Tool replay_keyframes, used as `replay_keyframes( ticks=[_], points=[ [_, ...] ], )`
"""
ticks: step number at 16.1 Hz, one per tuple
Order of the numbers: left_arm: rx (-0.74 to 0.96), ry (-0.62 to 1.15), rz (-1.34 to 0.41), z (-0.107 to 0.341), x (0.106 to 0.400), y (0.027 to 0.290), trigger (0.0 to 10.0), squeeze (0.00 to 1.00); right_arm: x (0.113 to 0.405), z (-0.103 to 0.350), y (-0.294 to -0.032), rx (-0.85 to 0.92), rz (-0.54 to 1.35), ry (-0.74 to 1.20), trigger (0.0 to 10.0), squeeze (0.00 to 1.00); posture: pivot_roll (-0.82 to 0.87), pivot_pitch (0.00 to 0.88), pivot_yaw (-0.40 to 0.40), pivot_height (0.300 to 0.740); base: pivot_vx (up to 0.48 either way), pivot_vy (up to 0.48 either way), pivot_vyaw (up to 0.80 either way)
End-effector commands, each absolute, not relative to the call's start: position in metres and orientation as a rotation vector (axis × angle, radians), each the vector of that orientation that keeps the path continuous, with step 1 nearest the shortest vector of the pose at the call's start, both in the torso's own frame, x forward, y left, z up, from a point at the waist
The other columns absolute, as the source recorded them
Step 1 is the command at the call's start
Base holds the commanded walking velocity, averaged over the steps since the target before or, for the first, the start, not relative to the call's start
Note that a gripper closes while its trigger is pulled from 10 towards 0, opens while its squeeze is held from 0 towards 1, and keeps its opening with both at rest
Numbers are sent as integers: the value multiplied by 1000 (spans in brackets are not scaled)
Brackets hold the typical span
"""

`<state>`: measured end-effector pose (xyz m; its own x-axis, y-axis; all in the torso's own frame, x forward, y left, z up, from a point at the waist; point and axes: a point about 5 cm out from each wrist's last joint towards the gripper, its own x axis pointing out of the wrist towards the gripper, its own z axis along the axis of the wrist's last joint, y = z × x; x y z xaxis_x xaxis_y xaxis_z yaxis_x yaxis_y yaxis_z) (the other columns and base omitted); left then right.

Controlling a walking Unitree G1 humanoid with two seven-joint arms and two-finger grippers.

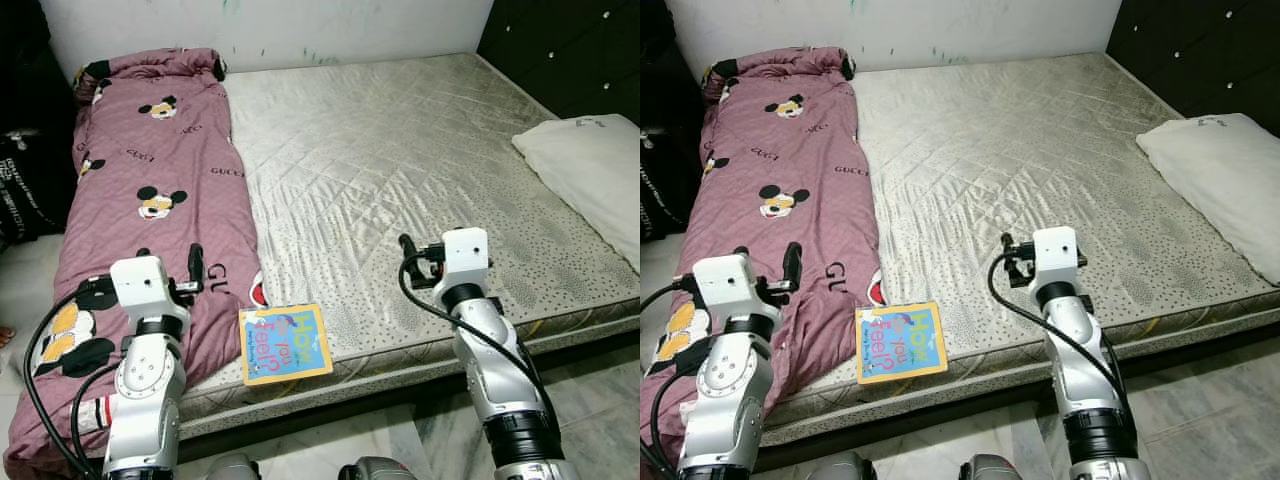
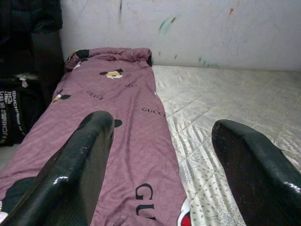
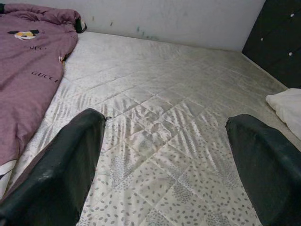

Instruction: Clean up the room

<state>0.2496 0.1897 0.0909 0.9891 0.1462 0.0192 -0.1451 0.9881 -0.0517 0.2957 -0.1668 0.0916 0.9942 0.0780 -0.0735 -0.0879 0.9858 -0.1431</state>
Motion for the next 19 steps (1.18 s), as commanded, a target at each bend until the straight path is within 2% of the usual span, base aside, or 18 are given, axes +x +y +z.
replay_keyframes(
  ticks=[1, 3, 10, 16, 19],
  points=[
    [-52, -6, 153, 89, 251, 190, 10000, 0, 298, 93, -164, -142, 99, 69, 10000, 0, -48, 0, -8, 740, 0, 0, 0],
    [-62, 0, 157, 88, 252, 190, 10000, 0, 298, 93, -164, -143, 103, 70, 10000, 0, -48, 0, -8, 740, 0, 139, 0],
    [-63, 8, 149, 87, 253, 189, 10000, 0, 298, 92, -164, -154, 105, 78, 10000, 0, -50, 0, -7, 740, 0, 480, 0],
    [-65, 3, 148, 87, 254, 188, 10000, 0, 299, 91, -164, -159, 109, 88, 10000, 0, -49, 0, -11, 740, 0, 0, 0],
    [-68, 5, 150, 87, 254, 188, 10000, 0, 300, 89, -164, -159, 105, 101, 10000, 0, -51, 0, -10, 740, 0, 0, -646]
  ],
)
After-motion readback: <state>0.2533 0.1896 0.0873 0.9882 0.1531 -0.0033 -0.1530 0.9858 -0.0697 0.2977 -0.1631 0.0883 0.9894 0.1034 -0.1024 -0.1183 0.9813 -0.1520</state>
